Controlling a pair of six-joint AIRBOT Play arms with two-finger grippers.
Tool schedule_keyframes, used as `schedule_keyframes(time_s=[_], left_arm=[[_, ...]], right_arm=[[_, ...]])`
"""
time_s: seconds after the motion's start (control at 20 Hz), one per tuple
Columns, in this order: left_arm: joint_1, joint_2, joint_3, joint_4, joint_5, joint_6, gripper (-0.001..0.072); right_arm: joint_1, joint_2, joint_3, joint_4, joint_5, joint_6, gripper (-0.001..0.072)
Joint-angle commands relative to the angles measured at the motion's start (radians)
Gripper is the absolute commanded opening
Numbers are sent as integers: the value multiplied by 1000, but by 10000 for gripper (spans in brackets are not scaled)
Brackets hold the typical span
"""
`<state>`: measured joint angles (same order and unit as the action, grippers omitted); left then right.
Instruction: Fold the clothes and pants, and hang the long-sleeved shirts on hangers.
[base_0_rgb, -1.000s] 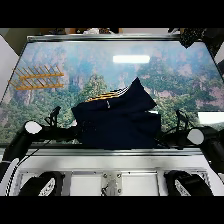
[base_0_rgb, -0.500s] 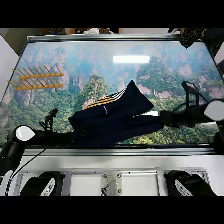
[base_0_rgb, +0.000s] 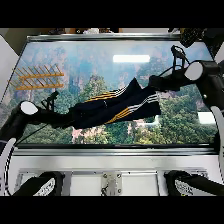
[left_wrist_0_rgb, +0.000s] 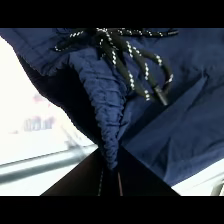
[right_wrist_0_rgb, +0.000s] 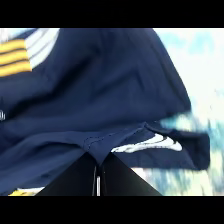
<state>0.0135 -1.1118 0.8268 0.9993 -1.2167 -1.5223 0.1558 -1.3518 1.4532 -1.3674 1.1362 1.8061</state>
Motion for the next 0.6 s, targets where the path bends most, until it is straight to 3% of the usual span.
schedule_keyframes(time_s=[0.0,0.35,0.55], left_arm=[[2,-154,111,3,18,0,22],[3,-359,304,-7,77,-55,23],[3,-365,413,4,45,-54,23]], right_arm=[[0,-129,64,1,-156,-5,4],[0,-256,64,0,-473,-4,4],[-2,-241,63,-21,-453,-5,4]])
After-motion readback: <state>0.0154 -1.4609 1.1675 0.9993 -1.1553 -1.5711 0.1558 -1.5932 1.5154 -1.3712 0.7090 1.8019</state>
